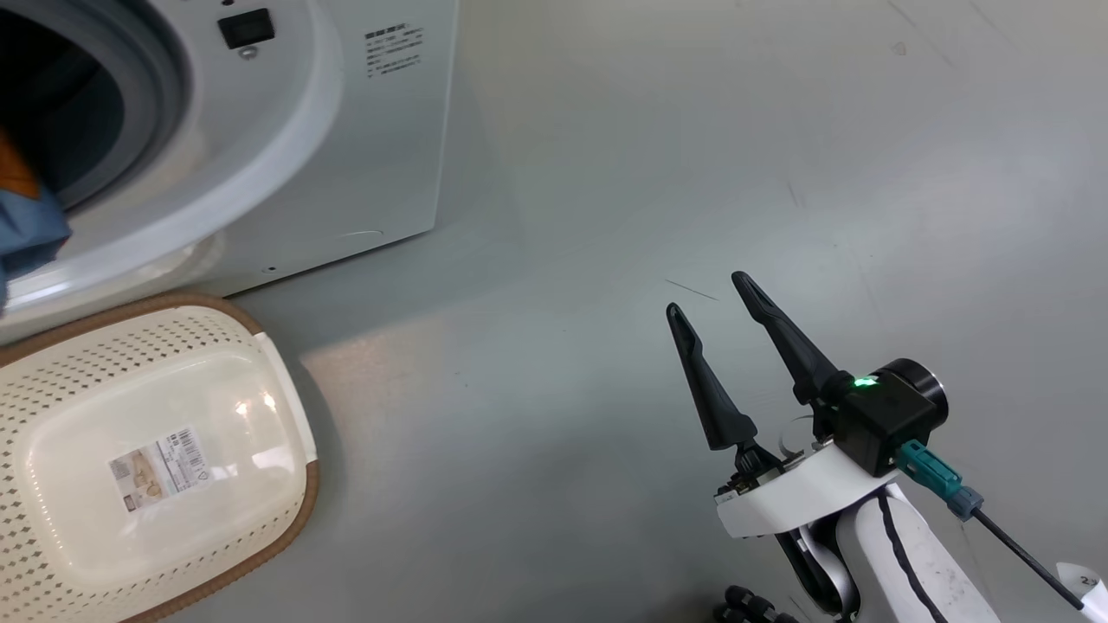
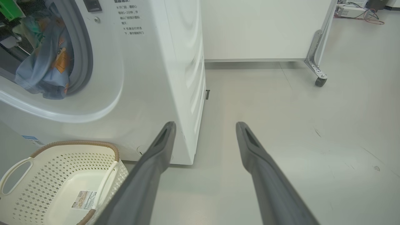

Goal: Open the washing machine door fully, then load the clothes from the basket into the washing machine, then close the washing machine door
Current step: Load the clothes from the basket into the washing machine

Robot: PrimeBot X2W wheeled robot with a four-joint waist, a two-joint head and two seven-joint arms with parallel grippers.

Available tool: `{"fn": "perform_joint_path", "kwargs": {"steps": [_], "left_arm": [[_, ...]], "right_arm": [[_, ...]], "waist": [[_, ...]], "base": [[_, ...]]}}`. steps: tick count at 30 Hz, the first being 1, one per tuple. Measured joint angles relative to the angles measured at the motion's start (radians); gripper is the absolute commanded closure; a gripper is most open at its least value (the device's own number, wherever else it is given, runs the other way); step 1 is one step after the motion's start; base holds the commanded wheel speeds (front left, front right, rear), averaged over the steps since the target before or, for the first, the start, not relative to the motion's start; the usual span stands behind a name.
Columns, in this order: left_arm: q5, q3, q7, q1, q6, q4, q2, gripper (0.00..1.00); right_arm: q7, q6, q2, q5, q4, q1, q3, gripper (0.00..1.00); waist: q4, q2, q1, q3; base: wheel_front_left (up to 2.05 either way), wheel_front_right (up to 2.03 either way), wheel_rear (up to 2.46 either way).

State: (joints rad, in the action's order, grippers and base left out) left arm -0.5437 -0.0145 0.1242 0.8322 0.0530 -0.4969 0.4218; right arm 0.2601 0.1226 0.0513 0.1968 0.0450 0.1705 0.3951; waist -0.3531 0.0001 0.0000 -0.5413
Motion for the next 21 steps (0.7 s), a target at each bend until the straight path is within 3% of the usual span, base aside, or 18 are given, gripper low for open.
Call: {"fn": "perform_joint_path", "kwargs": {"steps": [9,21], "left_arm": [[0.024,-0.007,-0.059,0.123,-0.014,-0.047,0.077,1.00],[0.064,0.020,-0.107,0.226,-0.024,-0.128,0.117,1.00]], "right_arm": [[0.000,0.000,-0.007,0.014,-0.009,-0.055,0.003,0.00],[0.000,0.000,-0.012,0.014,-0.039,-0.062,-0.002,0.00]], "waist": [[-0.075,0.0000,0.0000,-0.030],[-0.122,0.0000,0.0000,-0.103]], "base": [[0.00,0.00,0.00],[0.00,0.00,0.00]]}}
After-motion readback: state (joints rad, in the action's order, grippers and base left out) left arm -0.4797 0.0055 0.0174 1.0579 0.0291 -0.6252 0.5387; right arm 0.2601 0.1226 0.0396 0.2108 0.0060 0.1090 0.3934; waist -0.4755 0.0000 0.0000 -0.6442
